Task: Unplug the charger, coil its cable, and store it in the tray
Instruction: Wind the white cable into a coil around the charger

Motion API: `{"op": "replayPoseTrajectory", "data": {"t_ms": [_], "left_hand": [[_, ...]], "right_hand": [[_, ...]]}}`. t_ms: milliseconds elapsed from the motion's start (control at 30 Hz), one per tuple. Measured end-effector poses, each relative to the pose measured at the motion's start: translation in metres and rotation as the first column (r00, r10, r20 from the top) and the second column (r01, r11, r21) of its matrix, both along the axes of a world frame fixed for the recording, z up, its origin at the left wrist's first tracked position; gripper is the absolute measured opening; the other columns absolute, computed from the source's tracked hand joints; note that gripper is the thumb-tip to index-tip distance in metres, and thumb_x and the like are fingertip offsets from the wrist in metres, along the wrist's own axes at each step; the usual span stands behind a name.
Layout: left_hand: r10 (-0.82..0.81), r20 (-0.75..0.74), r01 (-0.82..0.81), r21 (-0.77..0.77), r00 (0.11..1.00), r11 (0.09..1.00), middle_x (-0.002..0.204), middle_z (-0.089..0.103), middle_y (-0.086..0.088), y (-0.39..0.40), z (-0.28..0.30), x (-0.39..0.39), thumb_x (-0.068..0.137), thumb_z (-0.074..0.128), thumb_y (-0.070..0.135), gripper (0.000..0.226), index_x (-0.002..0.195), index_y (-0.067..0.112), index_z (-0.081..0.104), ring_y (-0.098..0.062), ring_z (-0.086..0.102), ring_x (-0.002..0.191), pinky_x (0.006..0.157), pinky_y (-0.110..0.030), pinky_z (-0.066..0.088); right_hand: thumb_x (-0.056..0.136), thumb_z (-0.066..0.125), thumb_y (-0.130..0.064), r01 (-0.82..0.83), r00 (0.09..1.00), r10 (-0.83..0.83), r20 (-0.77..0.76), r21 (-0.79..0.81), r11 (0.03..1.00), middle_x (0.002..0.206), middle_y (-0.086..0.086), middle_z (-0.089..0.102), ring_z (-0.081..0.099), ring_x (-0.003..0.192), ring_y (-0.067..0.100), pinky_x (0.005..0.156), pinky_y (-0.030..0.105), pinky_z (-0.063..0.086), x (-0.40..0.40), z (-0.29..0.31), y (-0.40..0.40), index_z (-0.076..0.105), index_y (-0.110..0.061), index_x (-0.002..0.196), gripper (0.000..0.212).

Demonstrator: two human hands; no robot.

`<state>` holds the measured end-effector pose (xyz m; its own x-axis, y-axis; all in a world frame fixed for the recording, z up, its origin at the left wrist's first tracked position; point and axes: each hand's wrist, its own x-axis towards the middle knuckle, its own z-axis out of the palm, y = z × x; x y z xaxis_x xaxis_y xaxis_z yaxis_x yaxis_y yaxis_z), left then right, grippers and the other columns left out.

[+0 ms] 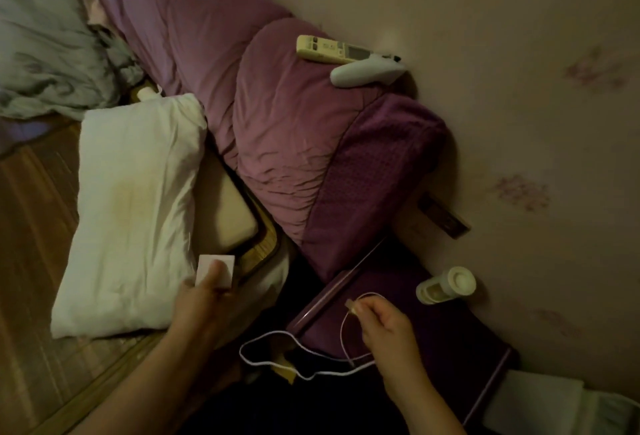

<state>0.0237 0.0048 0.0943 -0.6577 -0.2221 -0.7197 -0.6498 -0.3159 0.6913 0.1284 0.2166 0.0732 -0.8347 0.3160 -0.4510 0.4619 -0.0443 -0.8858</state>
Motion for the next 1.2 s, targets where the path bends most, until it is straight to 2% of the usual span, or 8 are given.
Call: {"op": "replayPoseTrajectory", "data": {"t_ms": [167, 300, 433, 533, 733, 900, 1033, 1200], "left_hand": [[-0.309, 0.093, 0.261, 0.342, 0.946, 0.903, 0.103, 0.054, -0.023, 0.038, 0.012, 0.003, 0.088, 0.043, 0.011, 0.026, 0.110, 0.000, 0.051, -0.034, 0.054, 0.090, 0.064, -0.037, 0.046], [-0.427, 0.130, 0.360, 0.357, 0.895, 0.862, 0.052, 0.065, -0.010, 0.050, 0.020, 0.002, 0.085, 0.048, 0.034, 0.036, 0.063, 0.009, 0.063, -0.025, 0.060, 0.059, 0.070, -0.037, 0.046], [-0.687, -0.132, 0.687, -0.053, 0.715, 0.725, 0.066, 0.057, -0.006, 0.044, 0.014, 0.003, 0.082, 0.062, 0.007, 0.008, 0.075, 0.011, 0.062, -0.015, 0.056, 0.059, 0.058, -0.027, 0.047], [-0.917, -0.284, 0.816, -0.433, 0.279, 0.382, 0.086, 0.069, 0.005, 0.040, 0.015, -0.001, 0.080, 0.066, 0.014, 0.023, 0.100, 0.025, 0.066, 0.001, 0.064, 0.075, 0.070, -0.018, 0.053], [-0.994, -0.086, 0.291, -0.955, -0.069, 0.062, 0.072, 0.069, 0.008, 0.037, 0.020, -0.017, 0.075, 0.051, 0.050, 0.028, 0.099, 0.043, 0.065, -0.002, 0.055, 0.070, 0.056, -0.023, 0.047], [-0.980, -0.117, 0.497, -0.848, 0.162, 0.184, 0.069, 0.072, 0.004, 0.022, 0.017, -0.041, 0.082, 0.064, 0.027, 0.010, 0.084, 0.029, 0.074, -0.002, 0.059, 0.059, 0.061, -0.025, 0.049], [-0.912, -0.178, 0.860, -0.306, 0.369, 0.408, 0.053, 0.070, 0.007, 0.012, 0.013, -0.037, 0.086, 0.060, 0.005, 0.023, 0.070, 0.020, 0.069, -0.006, 0.060, 0.056, 0.058, -0.022, 0.048], [-0.905, -0.296, 0.950, 0.024, 0.306, 0.313, 0.067, 0.075, 0.006, 0.020, 0.024, -0.021, 0.088, 0.053, 0.000, 0.026, 0.097, 0.018, 0.069, -0.001, 0.066, 0.065, 0.058, -0.010, 0.051]], "right_hand": [[0.095, 0.051, -0.011, 0.005, 1.000, -0.007, -0.009, -0.192, 0.981, 0.048, -0.011, 0.051, 0.041, 0.043, -0.001, 0.040, 0.011, 0.035, -0.019, 0.007, -0.012, 0.070, -0.023, 0.096, 0.023], [0.095, 0.047, -0.006, -0.092, 0.994, 0.080, -0.078, -0.156, 0.984, 0.063, -0.007, 0.065, 0.049, 0.050, 0.004, 0.047, 0.015, 0.040, -0.024, 0.015, -0.015, 0.066, -0.026, 0.102, 0.028], [0.093, 0.053, -0.007, -0.105, 0.992, 0.093, -0.086, -0.146, 0.984, 0.063, -0.002, 0.069, 0.053, 0.049, 0.008, 0.047, 0.016, 0.043, -0.026, 0.020, -0.019, 0.061, -0.020, 0.091, 0.015], [0.091, 0.055, -0.007, -0.168, 0.984, 0.162, -0.067, -0.090, 0.982, 0.057, -0.006, 0.064, 0.053, 0.044, 0.006, 0.044, 0.016, 0.042, -0.030, 0.024, -0.024, 0.059, -0.022, 0.084, 0.018], [0.091, 0.052, 0.000, -0.188, 0.981, 0.180, -0.071, -0.120, 0.975, 0.060, -0.005, 0.068, 0.058, 0.050, 0.004, 0.049, 0.015, 0.047, -0.039, 0.036, -0.026, 0.060, -0.016, 0.093, 0.018], [0.089, 0.061, -0.004, -0.226, 0.974, 0.226, -0.021, 0.008, 0.974, 0.061, -0.006, 0.064, 0.059, 0.057, -0.001, 0.061, 0.009, 0.049, -0.038, 0.043, -0.013, 0.067, -0.006, 0.089, 0.007], [0.088, 0.061, -0.003, -0.035, 0.998, 0.031, -0.059, -0.064, 0.997, 0.064, -0.003, 0.070, 0.064, 0.065, 0.005, 0.058, 0.014, 0.054, -0.040, 0.045, -0.016, 0.072, -0.010, 0.079, 0.015], [0.090, 0.056, -0.002, 0.229, 0.952, -0.298, -0.067, -0.489, 0.841, 0.092, 0.003, 0.075, 0.071, 0.087, 0.010, 0.076, 0.021, 0.055, -0.064, 0.044, -0.054, 0.074, -0.012, 0.079, 0.023]]}}
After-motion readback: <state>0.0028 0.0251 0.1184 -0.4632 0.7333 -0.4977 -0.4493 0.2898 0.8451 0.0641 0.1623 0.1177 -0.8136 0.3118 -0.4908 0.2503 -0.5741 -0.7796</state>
